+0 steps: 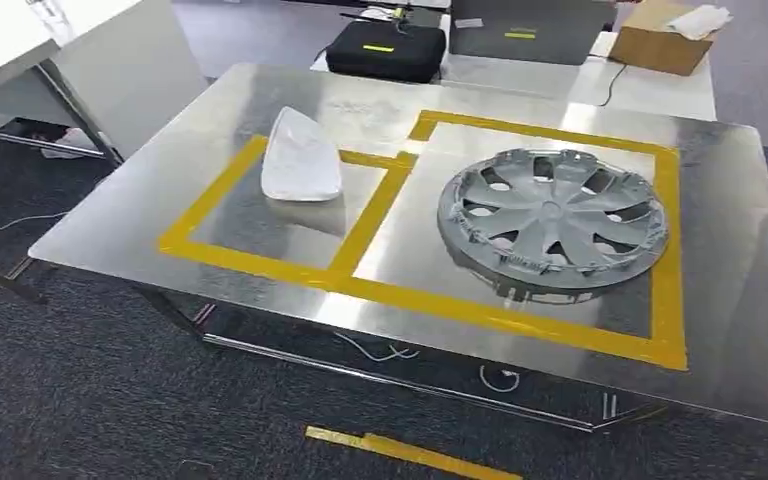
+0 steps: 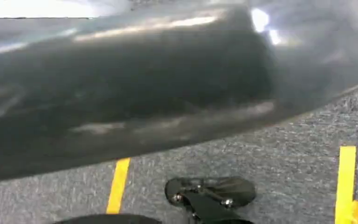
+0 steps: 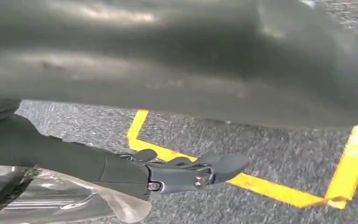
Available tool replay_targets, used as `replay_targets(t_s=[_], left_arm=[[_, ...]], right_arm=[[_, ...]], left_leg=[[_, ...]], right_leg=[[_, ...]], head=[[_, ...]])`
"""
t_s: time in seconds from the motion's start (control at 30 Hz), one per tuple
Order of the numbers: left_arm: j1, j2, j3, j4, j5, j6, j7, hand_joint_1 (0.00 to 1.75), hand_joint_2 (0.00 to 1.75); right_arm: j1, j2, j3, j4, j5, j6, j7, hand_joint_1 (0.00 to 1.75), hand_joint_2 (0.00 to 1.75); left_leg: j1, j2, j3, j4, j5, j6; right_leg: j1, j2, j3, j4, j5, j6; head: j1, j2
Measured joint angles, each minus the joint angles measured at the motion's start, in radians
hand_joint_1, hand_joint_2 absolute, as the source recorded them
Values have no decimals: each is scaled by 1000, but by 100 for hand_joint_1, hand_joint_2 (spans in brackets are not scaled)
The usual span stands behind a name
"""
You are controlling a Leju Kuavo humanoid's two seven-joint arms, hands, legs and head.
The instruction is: Take the parts from the cabinet and place them on the table.
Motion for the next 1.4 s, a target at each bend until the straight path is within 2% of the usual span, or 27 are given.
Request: replay_targets(t_s=[0.07, 0.17, 0.2, 0.23, 0.33, 0.37, 0.4, 0.43, 0.5, 0.53, 0.57, 0.63, 0.7, 0.73, 0.77, 0.87, 0.9, 0.97, 1.03, 1.07, 1.13, 1.2, 1.23, 1.27, 1.33, 1.37, 1.4], left_arm=[[0, -3, -26, 6, -44, -4, 9, 0, 0], [0, -6, -60, 14, -72, -1, 22, 0, 0], [-3, -7, -66, 14, -73, 2, 25, 0, 0], [-7, -8, -69, 14, -64, 3, 28, 0, 0], [-6, -15, -73, 16, -58, 3, 31, 0, 0], [-2, -13, -74, 18, -58, 4, 33, 0, 0], [-1, -16, -75, 19, -59, 5, 33, 0, 0], [0, -18, -77, 20, -59, 5, 34, 0, 0], [-5, -19, -81, 20, -61, 5, 34, 0, 0], [-8, -21, -82, 20, -62, 5, 34, 0, 0], [-8, -22, -82, 20, -62, 5, 34, 0, 0], [-6, -22, -84, 20, -62, 5, 34, 0, 0], [-7, -23, -88, 20, -62, 5, 34, 0, 0], [-10, -23, -89, 20, -63, 5, 34, 0, 0], [-15, -22, -90, 20, -64, 5, 32, 0, 0], [-10, -22, -90, 20, -64, 4, 20, 0, 0], [-5, -23, -90, 21, -62, 4, 17, 0, 0], [-4, -21, -89, 21, -55, 2, 14, 0, 0], [-11, -24, -89, 21, -52, 0, 6, 0, 0], [-11, -24, -89, 21, -49, 0, 3, 0, 0], [-8, -24, -89, 21, -45, 0, 0, 0, 0], [-8, -23, -88, 22, -43, 3, 0, 0, 0], [-10, -25, -88, 22, -44, 6, -1, 0, 0], [-11, -26, -88, 22, -44, 7, -2, 0, 0], [-9, -28, -88, 22, -47, 13, -3, 0, 0], [-8, -27, -87, 22, -48, 16, -3, 0, 0], [-4, -20, -86, 22, -51, 20, -3, 0, 0]], right_arm=[[1, -3, 1, 0, 7, 0, 0, 0, 0], [-1, -10, 5, 0, 13, 0, -2, 0, 0], [-2, -11, 6, 0, 13, 0, -2, 0, 0], [-2, -11, 7, 0, 12, 0, -2, 0, 0], [0, -13, 7, 0, 12, 0, -4, 0, 0], [1, -13, 7, 0, 11, 0, -4, 0, 0], [-2, -15, 6, 0, 11, 0, -3, 0, 0], [-1, -16, 6, 0, 10, 0, -3, 0, 0], [4, -16, 6, 0, 10, 1, -3, 0, 0], [5, -16, 6, 0, 11, 1, -3, 0, 0], [3, -17, 6, 0, 11, 0, -3, 0, 0], [-2, -17, 6, 0, 10, 0, -3, 0, 0], [-4, -18, 6, 0, 11, 0, -3, 0, 0], [-4, -18, 6, 0, 11, 0, -3, 0, 0], [-4, -18, 6, 0, 10, 1, -4, 0, 0], [-7, -18, 6, 0, 9, 1, 0, 0, 0], [-6, -19, 6, 0, 8, 1, 1, 0, 0], [2, -21, 6, 0, 8, 1, 2, 0, 0], [9, -24, 6, 0, 5, 1, 2, 0, 0], [7, -24, 6, 0, 5, 1, 2, 0, 0], [3, -24, 6, 0, 2, 1, 2, 0, 0], [2, -25, 6, 0, 0, 1, 2, 0, 0], [1, -26, 6, 0, -1, 0, 2, 0, 0], [1, -29, 6, 0, -1, 0, 2, 0, 0], [0, -28, 6, 0, -2, -1, 2, 0, 0], [0, -28, 6, 0, -2, -3, 4, 0, 0], [2, -23, 5, 1, -2, -3, 5, 0, 0]], left_leg=[[-1, -12, -22, 11, 11, -2], [7, -42, -65, 35, 29, -17], [9, -55, -81, 48, 34, -25], [5, -65, -100, 60, 40, -33], [7, -98, -113, 58, 76, -48], [6, -111, -122, 58, 85, -55], [5, -76, -130, 67, 59, -56], [5, -36, -137, 104, -6, -62], [10, -2, -155, 242, -133, -72], [14, 3, -160, 315, -166, -75], [17, 5, -154, 361, -163, -78], [22, 8, -94, 333, -90, -79], [22, 35, 39, 166, -57, -73], [17, 74, 114, 69, -82, -66], [6, 80, 154, -14, -109, -58], [-7, 60, 119, -23, -87, -36], [-1, 54, 113, -31, -69, -27], [-6, 38, 80, -28, -43, -7], [-15, 8, 40, -25, -12, 2], [-19, -2, 22, -22, 2, 3], [-24, -22, -23, -10, 28, 3], [-26, -48, -70, 8, 52, 1], [-24, -59, -83, 20, 62, -1], [-33, -69, -99, 29, 69, -3], [-30, -90, -111, 28, 103, -6], [-28, -100, -114, 23, 116, -14], [-31, -123, -117, 26, 124, -17]], right_leg=[[0, 2, -16, 81, -15, 5], [-8, 16, 99, -84, 87, 14], [-15, 57, 151, -169, 97, 17], [-13, 103, 191, -219, 73, 16], [-6, 68, 158, -206, 78, -6], [-14, 50, 148, -210, 90, -22], [-14, 30, 136, -210, 99, -34], [-12, 19, 124, -210, 110, -41], [-5, -18, 99, -208, 132, -45], [-4, -39, 86, -207, 142, -45], [-3, -56, 78, -206, 154, -44], [-1, -83, 43, -200, 178, -41], [0, -105, 20, -200, 199, -35], [1, -112, 16, -200, 206, -30], [0, -124, 12, -199, 218, -23], [-11, -154, 4, -212, 255, -1], [-16, -133, -4, -209, 243, 6], [-15, -34, -30, -131, 117, 5], [-5, 0, -53, 24, 7, -3], [0, 4, -55, 73, -4, -7], [11, 5, -17, 74, 58, -19], [20, 26, 93, -55, 128, -37], [23, 75, 169, -155, 114, -46], [23, 89, 234, -251, 83, -50], [24, 72, 219, -262, 77, -43], [28, 61, 213, -258, 81, -49], [9, 42, 203, -267, 97, -54]], head=[[0, 0], [-1, 0], [0, 0], [1, 0], [-3, 0], [1, 0], [-3, 0], [-12, 0], [-14, 0], [-14, 0], [-14, 0], [-15, 0], [-15, 0], [-15, 0], [-13, 0], [-14, 0], [-15, 0], [-12, 0], [-13, 0], [-13, 0], [-13, 0], [-14, 0], [-14, 0], [-11, 0], [-12, 0], [-12, 0], [-10, 0]])
